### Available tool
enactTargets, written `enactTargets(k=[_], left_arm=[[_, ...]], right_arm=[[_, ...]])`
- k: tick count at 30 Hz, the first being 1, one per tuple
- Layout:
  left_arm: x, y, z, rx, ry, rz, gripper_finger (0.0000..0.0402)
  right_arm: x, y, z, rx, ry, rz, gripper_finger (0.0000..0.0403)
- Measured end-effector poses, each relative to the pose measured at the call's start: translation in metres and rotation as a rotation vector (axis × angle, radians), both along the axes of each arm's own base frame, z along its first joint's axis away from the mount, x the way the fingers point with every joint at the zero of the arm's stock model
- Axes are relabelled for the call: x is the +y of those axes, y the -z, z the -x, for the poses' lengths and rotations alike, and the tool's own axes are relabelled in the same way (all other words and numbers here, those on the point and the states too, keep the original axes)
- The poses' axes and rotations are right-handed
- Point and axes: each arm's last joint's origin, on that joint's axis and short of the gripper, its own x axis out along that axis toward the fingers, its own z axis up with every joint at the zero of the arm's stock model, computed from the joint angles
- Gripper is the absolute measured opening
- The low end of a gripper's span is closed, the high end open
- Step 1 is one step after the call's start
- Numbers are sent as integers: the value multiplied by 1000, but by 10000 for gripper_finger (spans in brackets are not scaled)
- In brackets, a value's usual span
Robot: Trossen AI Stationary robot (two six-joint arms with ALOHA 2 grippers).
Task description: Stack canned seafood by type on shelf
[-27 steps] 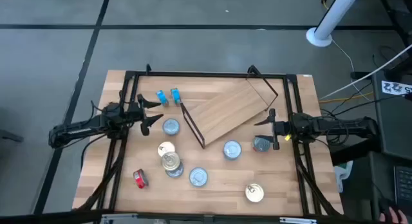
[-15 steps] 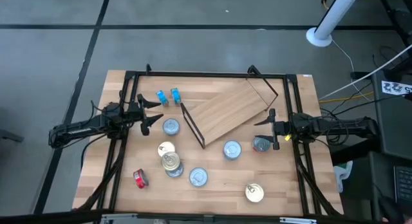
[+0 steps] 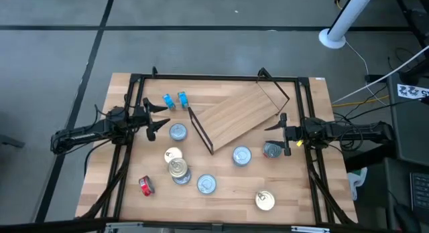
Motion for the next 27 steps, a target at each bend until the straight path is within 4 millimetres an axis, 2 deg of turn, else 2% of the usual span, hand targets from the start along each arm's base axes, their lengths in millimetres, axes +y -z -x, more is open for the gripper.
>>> enactTargets(k=[27], left_arm=[[0,0,0,1,0,0,263]], right_arm=[[-2,0,0,0,58,10,239]])
